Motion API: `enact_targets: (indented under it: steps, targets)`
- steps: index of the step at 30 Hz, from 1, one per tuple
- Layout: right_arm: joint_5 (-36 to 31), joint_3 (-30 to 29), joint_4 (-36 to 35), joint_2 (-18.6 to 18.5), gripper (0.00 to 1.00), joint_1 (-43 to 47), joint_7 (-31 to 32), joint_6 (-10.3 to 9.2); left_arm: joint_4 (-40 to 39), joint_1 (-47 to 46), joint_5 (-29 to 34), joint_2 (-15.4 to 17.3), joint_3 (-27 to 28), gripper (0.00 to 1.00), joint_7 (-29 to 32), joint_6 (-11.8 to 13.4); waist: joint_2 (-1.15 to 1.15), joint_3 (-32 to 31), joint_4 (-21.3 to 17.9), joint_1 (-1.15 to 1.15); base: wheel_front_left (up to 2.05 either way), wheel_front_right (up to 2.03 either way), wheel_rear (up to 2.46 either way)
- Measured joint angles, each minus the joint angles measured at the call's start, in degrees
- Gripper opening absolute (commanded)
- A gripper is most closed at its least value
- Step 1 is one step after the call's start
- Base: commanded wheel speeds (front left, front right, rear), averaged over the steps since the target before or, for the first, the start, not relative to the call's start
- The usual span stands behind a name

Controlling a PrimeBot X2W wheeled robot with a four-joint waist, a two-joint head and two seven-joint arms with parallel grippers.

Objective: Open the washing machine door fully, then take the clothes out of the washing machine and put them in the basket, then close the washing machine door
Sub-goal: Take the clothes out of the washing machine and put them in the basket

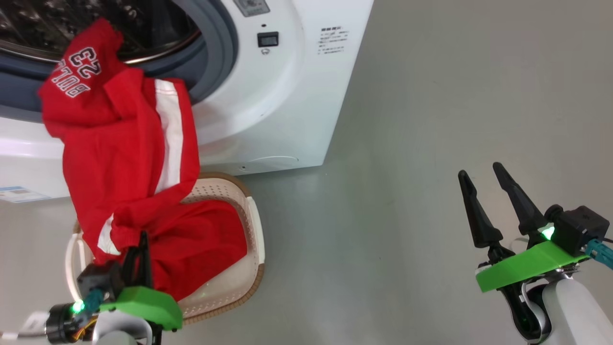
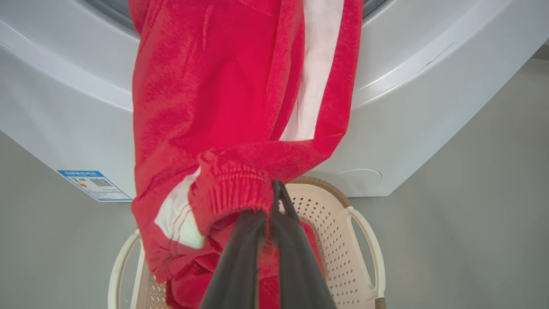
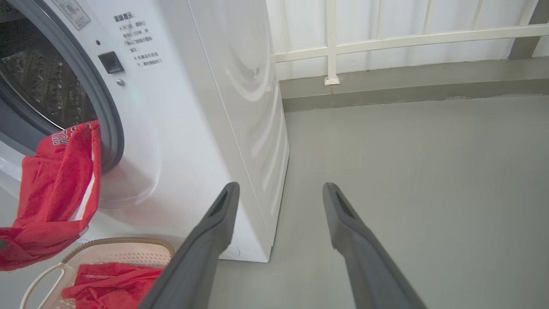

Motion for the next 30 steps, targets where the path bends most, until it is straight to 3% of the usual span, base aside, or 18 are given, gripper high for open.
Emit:
enact_targets:
  steps: [11,14,15,18,19,30]
  targets:
    - [0.00,0.14,-0.29,0.43,1.00,-0.86,0.00,0.00,25.02,-13.83,0.09,0.34,-0.54,0.00,-0.86,-2.21,0.00,2.75,-1.97,0.00,0.00,0.00,0.00]
    - [0.00,0.13,-0.40,0.48,1.00,-1.77,0.00,0.00,28.78,-16.68,0.09,0.43,-0.37,0.06,-0.94,-2.61,0.00,3.32,-2.30,0.00,0.00,0.00,0.00]
    - [0.00,0.16,-0.42,0.53,1.00,-1.83,0.00,0.00,30.11,-17.55,0.09,0.46,-0.35,0.13,-0.94,-2.64,0.00,3.46,-2.40,0.00,0.00,0.00,0.00]
    - [0.00,0.22,-0.42,0.66,1.00,-1.85,-0.01,0.00,35.08,-19.69,0.10,0.46,-0.54,0.55,-1.10,-3.14,0.00,3.76,-2.65,0.00,0.00,0.00,0.00]
    - [0.00,0.26,-0.42,0.66,1.00,-1.85,0.00,0.00,36.62,-20.23,0.11,0.46,-0.60,1.00,-1.10,-3.14,0.00,3.88,-2.71,0.00,0.00,0.00,0.00]
    - [0.00,0.52,-0.43,0.66,1.00,-2.77,0.00,0.00,43.79,-25.61,0.10,1.42,-0.78,1.00,-1.10,-3.67,0.00,5.16,-3.16,0.00,0.00,0.00,0.00]
